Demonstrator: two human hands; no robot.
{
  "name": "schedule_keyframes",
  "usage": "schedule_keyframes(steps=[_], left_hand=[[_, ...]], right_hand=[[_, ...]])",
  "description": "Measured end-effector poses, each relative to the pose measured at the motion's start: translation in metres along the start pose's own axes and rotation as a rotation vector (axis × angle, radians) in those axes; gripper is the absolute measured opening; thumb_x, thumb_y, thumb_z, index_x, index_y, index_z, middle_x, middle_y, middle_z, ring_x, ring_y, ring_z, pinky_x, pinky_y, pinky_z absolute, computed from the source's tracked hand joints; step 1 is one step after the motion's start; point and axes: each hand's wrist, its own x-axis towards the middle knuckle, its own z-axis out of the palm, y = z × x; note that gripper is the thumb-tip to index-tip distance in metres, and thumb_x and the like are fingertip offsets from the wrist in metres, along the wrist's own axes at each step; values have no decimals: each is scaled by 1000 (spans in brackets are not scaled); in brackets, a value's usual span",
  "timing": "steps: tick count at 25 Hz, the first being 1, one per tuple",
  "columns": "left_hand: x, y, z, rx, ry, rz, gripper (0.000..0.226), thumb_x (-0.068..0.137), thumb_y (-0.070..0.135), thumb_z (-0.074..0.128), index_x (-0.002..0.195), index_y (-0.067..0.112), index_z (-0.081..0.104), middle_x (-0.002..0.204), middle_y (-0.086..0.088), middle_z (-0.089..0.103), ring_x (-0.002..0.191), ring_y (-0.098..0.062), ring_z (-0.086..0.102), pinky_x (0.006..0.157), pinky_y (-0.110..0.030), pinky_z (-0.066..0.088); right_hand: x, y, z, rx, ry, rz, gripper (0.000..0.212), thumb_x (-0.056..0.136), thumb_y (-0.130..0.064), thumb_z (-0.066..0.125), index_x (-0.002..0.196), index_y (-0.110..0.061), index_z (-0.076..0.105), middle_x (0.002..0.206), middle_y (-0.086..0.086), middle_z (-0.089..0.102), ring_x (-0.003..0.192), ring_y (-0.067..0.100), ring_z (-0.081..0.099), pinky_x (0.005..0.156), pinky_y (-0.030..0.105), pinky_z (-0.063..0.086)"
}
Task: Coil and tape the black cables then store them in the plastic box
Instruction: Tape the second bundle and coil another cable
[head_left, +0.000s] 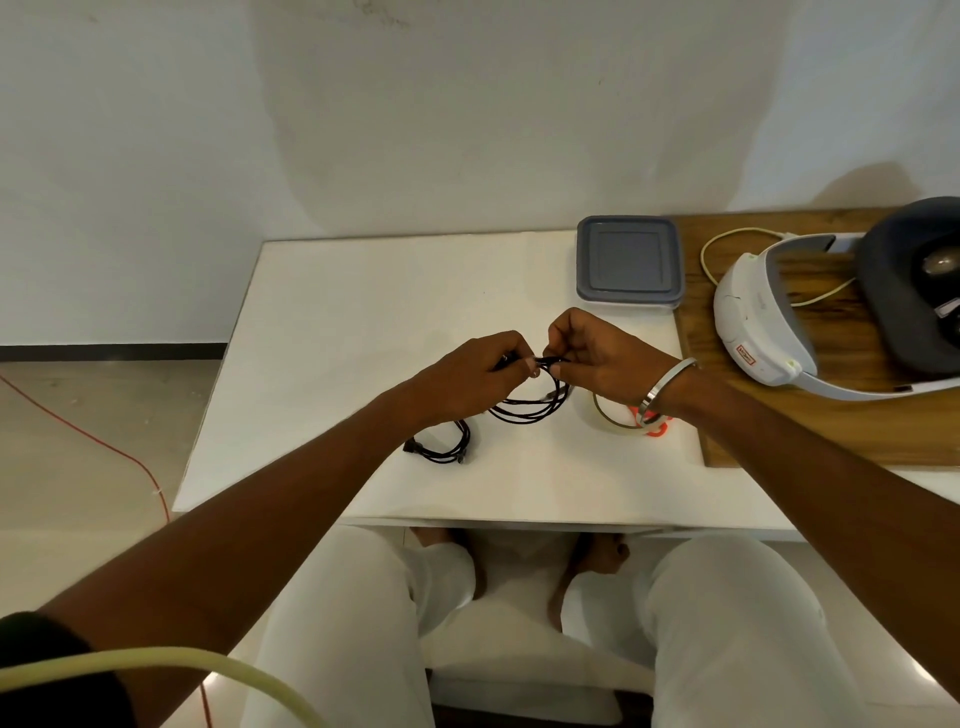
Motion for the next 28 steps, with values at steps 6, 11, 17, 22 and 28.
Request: schedule_keyframes(steps=[6, 11, 17, 22, 28], left_hand=[[1, -2, 3, 65, 29, 25, 11, 92, 26, 60, 91, 16, 55, 56, 10, 44, 47, -3, 39, 50, -10, 33], [0, -2, 7, 63, 78, 86, 8, 92, 16, 60, 89, 11, 54, 53, 11, 45, 44, -1, 43, 50, -9, 35], [0, -3, 11, 95, 113, 146, 12, 93, 18, 58, 90, 8, 53, 53, 8, 48, 44, -2, 43, 47, -11, 34], [1, -5, 12, 111, 121, 145, 13, 93, 21, 59, 89, 12, 51, 53, 10, 47, 44, -2, 44, 47, -11, 34], [3, -9, 14, 197, 142, 39, 25, 93, 36, 57, 82, 14, 53, 56, 7, 50, 48, -9, 42, 49, -18, 31]], right_hand=[[0, -2, 0, 36, -34, 15, 23, 87, 3, 57, 93, -17, 48, 90, 10, 63, 81, 21, 61, 82, 35, 53], [1, -3, 1, 1, -26, 54, 22, 86, -1, 58, 102, -16, 54, 99, 18, 68, 89, 31, 66, 85, 39, 53], [4, -1, 1, -97, 36, 39, 11, 83, -15, 68, 92, -18, 63, 91, 7, 70, 80, 20, 66, 81, 32, 56], [5, -2, 0, -178, 34, 13, 13, 83, -21, 68, 95, -17, 68, 82, -2, 68, 71, 6, 63, 70, 15, 49], [3, -1, 0, -209, 49, -23, 13, 86, -21, 65, 97, -16, 69, 80, -5, 66, 71, 6, 61, 71, 15, 49]])
